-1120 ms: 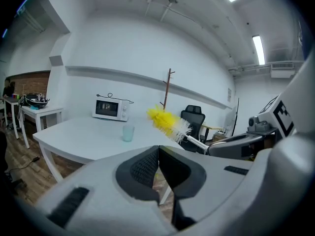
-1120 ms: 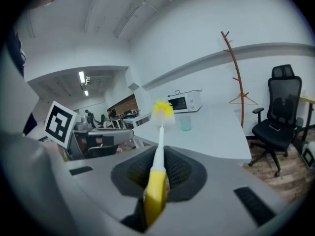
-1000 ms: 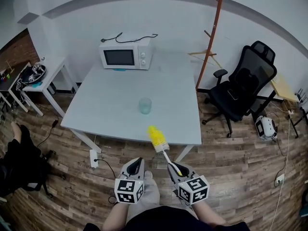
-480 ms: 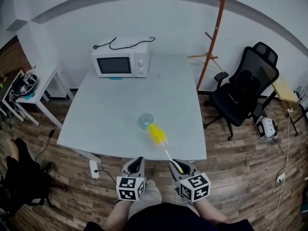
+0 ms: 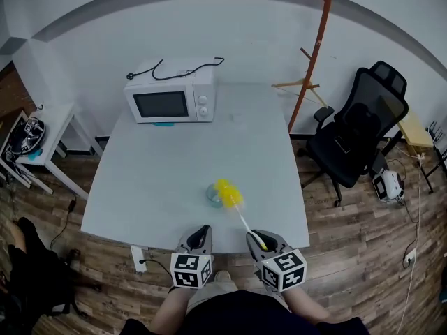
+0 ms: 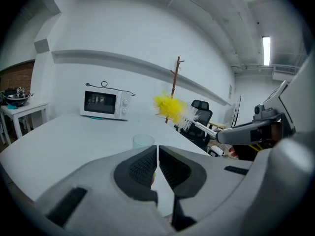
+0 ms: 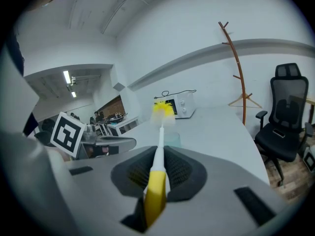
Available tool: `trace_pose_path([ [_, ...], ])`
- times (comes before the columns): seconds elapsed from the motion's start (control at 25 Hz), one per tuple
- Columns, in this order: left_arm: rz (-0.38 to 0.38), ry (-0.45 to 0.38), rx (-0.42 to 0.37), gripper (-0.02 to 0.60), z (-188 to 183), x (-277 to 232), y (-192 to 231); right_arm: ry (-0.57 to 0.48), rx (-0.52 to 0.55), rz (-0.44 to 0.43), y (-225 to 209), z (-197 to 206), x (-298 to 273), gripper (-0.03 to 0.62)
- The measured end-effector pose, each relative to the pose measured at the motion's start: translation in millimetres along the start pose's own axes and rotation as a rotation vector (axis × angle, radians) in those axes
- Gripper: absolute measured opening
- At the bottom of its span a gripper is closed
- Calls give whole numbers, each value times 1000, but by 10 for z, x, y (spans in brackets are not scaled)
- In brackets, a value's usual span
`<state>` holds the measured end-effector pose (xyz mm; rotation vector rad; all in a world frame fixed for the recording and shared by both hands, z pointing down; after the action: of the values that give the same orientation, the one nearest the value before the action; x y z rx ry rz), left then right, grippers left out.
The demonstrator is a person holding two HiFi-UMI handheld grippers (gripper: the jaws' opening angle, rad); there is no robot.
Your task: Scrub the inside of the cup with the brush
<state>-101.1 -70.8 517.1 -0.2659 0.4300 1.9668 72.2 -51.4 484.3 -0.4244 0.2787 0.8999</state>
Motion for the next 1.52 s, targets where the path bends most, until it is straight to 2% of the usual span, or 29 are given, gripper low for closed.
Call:
trace_pose_path([
  [0.4,42,28,-32,20,-46,-326,295,-6,-23,21,-101,-138,-373,51],
  [0.44,50,34,-32,39,-27,-363,320,-7,-25,25,-114,-146,-394,51],
  [0.52,77,55,-42,178,34,-461,363,-9,-31,39,-146,-165,-429,51],
  [0.56,86,66,-54,219,67,-515,385,-10,-34,47,-163,-173,-442,51],
  [0.8,97,96,-128,313,191,-842,492,-6,-60,82,-231,-174,-468,51],
  [1.04,121,127,-201,365,336,-1226,467,22,-76,96,-291,-107,-444,51],
  [1.32,161,165,-206,380,442,-1592,427,36,-72,87,-441,-152,-570,51],
  [1.52,145,195,-203,379,435,-1774,448,37,-68,78,-565,-231,-659,51],
])
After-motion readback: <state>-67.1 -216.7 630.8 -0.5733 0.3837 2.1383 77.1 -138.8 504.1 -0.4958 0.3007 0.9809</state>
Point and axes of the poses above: the fingertips, and each gripper's own axes: x backward along the fingers, y to its left, z out of its underside, the point moved 5 cm from there along x, backward along the fingers
